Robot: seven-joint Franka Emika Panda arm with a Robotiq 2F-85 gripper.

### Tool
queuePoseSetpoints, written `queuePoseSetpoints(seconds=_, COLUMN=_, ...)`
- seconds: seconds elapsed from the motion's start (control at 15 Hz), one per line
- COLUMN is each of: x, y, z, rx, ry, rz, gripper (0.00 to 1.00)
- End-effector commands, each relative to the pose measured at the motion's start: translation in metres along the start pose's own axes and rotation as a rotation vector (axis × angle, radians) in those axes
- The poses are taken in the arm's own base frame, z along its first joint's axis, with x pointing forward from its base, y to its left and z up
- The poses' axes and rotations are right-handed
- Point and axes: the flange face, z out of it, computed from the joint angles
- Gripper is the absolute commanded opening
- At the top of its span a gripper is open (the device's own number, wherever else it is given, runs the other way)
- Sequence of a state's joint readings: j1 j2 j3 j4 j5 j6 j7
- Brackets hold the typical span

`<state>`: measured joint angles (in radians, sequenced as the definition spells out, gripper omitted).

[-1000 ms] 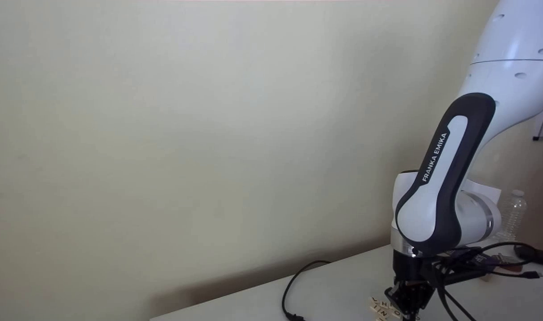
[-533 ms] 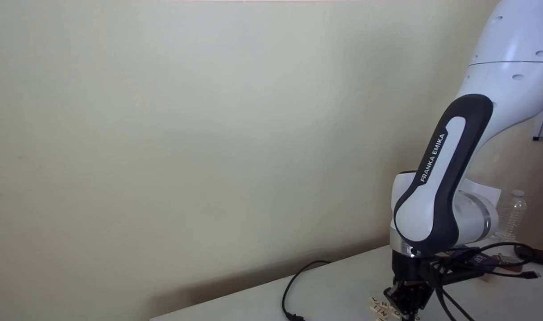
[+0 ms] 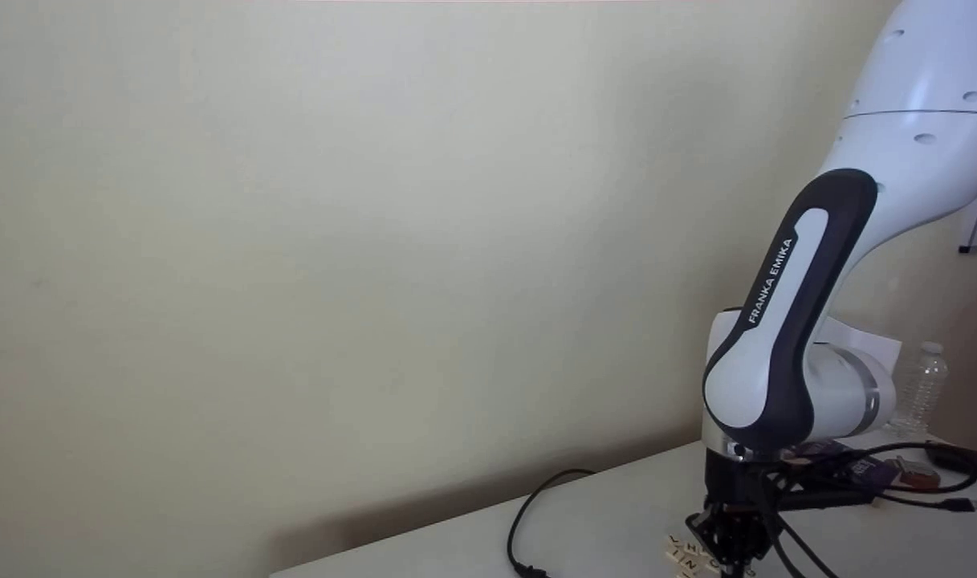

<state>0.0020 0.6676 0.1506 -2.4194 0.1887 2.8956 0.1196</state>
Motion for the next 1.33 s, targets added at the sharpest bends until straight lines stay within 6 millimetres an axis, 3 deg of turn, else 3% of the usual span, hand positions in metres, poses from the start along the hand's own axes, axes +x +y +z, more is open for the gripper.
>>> queuePoseSetpoints(seconds=0.0, x=-0.002, y=-0.003, z=0.012, rx=0.045, ry=0.013, rz=0.162, gripper=0.00)
queuePoseSetpoints(seconds=0.67, x=-0.014, y=-0.001, z=0.011, rx=0.077, ry=0.076, rz=0.448, gripper=0.00)
queuePoseSetpoints(seconds=1.27, x=-0.023, y=0.006, z=0.012, rx=0.057, ry=0.089, rz=0.505, gripper=0.00)
